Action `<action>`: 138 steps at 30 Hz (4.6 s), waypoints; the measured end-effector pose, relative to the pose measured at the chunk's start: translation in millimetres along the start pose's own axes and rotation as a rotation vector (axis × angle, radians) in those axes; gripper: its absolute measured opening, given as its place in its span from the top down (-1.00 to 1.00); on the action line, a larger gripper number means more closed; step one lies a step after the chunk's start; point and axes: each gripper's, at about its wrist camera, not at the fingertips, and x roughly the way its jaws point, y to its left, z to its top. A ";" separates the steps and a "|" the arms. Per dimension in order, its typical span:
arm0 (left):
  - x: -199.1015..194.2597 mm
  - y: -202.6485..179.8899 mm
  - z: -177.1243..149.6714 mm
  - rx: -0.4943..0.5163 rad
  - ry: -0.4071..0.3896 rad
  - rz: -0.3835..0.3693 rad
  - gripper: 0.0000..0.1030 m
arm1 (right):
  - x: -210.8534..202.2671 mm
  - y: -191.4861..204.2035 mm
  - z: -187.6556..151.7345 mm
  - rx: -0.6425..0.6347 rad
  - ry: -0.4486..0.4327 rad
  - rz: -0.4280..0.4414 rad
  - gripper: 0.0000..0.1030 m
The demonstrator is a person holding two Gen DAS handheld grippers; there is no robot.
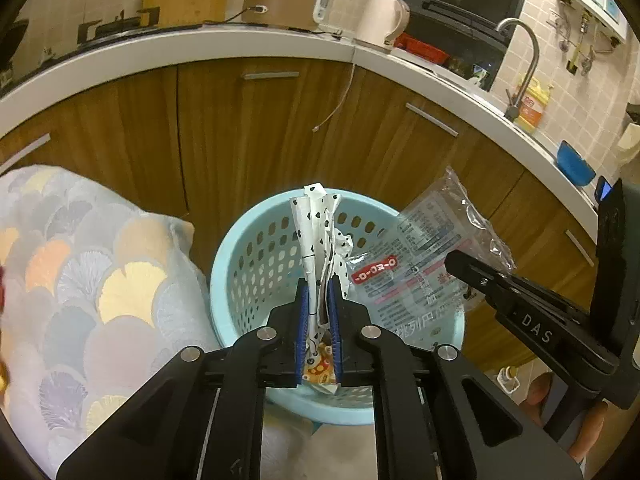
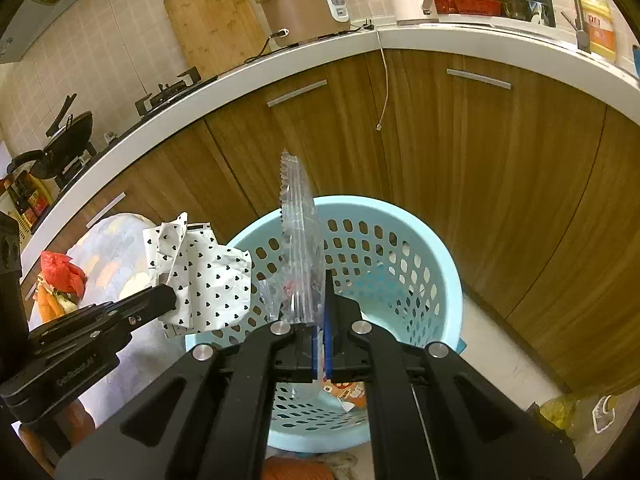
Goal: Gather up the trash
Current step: 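Carry both bags over the basket and open both tools to drop them, then grasp the bread slice with the left tool while the right tool grasps the bread roll half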
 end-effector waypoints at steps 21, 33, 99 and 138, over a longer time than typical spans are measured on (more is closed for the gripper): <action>-26.3 3.9 -1.4 -0.019 -0.055 0.028 -0.16 | 3.7 5.5 -4.0 0.021 0.048 0.040 0.31; -75.7 6.4 -7.2 -0.030 -0.130 0.017 -0.18 | -22.8 40.1 -1.7 -0.046 0.000 0.100 0.00; -166.4 262.4 -86.4 -0.420 -0.071 0.284 0.71 | 17.4 305.6 -74.1 -0.389 0.018 0.311 -0.21; -241.4 284.2 -149.8 -0.435 -0.093 0.472 0.68 | 37.5 358.0 -102.9 -0.591 0.244 0.346 0.36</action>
